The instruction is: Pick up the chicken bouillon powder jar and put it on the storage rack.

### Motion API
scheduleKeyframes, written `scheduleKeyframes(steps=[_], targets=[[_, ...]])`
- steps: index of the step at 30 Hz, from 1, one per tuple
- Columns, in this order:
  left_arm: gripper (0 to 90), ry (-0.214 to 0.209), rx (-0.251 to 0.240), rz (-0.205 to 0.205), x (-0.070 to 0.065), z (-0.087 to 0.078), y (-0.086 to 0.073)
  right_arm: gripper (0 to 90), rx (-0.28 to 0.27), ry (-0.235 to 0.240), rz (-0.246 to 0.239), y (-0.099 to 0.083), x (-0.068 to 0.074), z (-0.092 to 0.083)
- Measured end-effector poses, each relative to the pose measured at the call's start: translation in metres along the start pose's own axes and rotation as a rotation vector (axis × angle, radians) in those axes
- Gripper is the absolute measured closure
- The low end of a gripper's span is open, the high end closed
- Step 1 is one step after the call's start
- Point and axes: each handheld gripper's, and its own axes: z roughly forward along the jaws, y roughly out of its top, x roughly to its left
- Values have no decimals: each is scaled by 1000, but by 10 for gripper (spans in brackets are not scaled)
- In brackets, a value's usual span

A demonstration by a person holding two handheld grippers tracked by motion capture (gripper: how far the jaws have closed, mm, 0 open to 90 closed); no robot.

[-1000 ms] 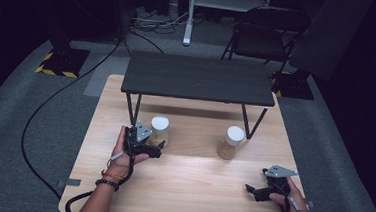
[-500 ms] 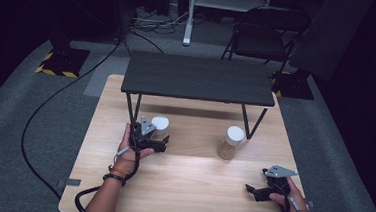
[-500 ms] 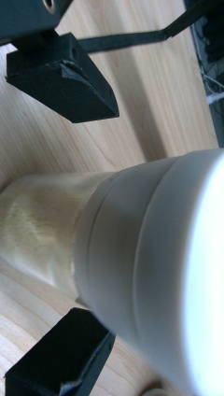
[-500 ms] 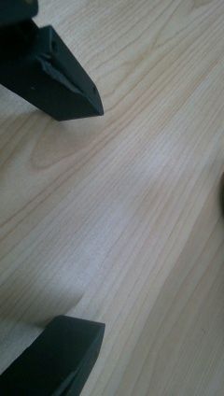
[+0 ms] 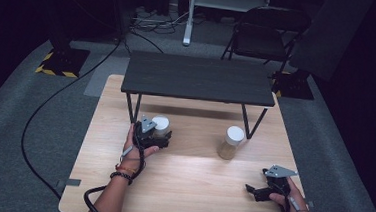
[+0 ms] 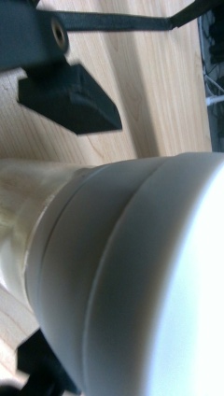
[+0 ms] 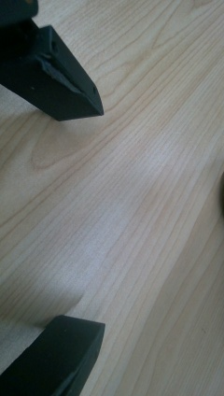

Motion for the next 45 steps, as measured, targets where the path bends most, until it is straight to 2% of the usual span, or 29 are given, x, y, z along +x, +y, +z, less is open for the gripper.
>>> scheduleKeyframes(steps=[3, 4, 5, 12, 16, 22, 25, 29, 37, 42, 45], targets=[[278, -45, -3, -11, 7, -1, -1, 0, 0, 0, 0, 0, 0, 0], [321, -41, -5, -4, 6, -1, -1, 0, 0, 0, 0, 0, 0, 0], [325, -33, -4, 5, 3, -1, -1, 0, 0, 0, 0, 0, 0, 0], [342, 22, -18, 24, -11, -5, 1, 0, 1, 0, 0, 0, 0, 0], [350, 27, -23, 36, -14, -7, 3, 0, 1, 0, 0, 0, 0, 0], [353, 19, -15, 40, -14, -8, 7, 0, 1, 0, 1, 0, 0, 0], [354, 11, -29, 40, -13, -12, 9, 0, 1, 0, 1, 0, 0, 0], [353, 4, -43, 73, -15, -19, 17, 0, 1, 0, 1, 0, 0, 0], [353, -14, -79, 76, -27, -36, 34, 0, 1, 0, 0, 0, 0, 0], [354, -39, -104, 60, -30, -47, 47, 0, 1, 0, 0, 0, 0, 0], [353, -53, -119, 74, -34, -54, 55, 0, 1, 0, 1, 0, 0, 0]])
